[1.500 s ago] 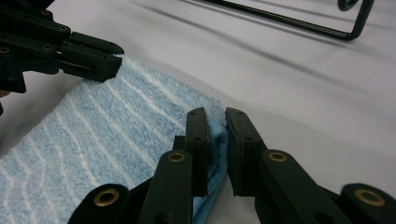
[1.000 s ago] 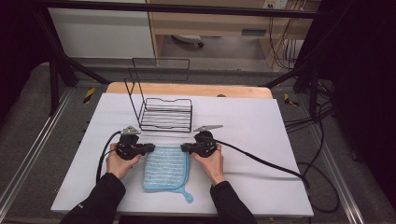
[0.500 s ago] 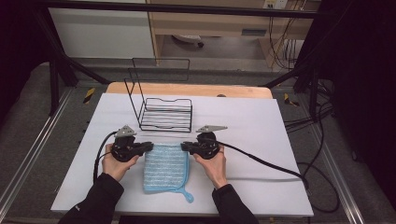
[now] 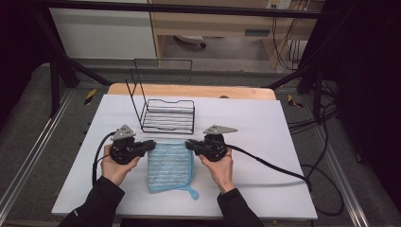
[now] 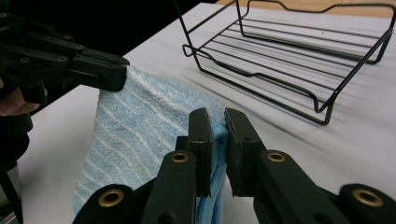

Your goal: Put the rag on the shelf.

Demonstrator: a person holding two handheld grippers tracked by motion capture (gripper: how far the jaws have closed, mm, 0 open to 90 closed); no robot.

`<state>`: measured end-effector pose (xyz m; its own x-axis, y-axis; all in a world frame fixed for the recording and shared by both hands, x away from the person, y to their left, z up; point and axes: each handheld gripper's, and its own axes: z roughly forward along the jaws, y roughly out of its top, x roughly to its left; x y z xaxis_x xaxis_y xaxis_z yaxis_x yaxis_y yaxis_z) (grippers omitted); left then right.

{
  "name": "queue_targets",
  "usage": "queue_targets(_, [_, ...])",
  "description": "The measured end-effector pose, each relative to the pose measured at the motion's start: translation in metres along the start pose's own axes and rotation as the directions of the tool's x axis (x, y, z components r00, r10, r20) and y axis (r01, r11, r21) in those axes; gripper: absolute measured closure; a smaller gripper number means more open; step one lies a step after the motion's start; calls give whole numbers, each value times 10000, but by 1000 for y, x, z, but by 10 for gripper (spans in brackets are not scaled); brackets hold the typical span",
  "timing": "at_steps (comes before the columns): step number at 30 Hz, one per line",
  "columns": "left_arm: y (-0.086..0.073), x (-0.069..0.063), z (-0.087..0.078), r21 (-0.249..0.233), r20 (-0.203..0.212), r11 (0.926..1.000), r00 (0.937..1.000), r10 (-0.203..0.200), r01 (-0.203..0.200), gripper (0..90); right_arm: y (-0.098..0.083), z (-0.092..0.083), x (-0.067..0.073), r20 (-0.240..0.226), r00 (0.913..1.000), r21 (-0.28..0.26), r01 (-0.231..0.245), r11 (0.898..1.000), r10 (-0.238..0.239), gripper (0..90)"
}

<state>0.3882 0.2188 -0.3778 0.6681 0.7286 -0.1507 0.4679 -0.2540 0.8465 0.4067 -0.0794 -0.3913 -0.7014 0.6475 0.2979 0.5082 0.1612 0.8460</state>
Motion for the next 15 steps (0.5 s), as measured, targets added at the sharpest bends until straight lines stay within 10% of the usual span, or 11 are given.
queue_targets(15, [19, -20, -24, -1178, -92, 9922, 9992, 400, -408, 834, 20, -34, 17, -29, 9971, -1097, 757, 9911, -765, 820])
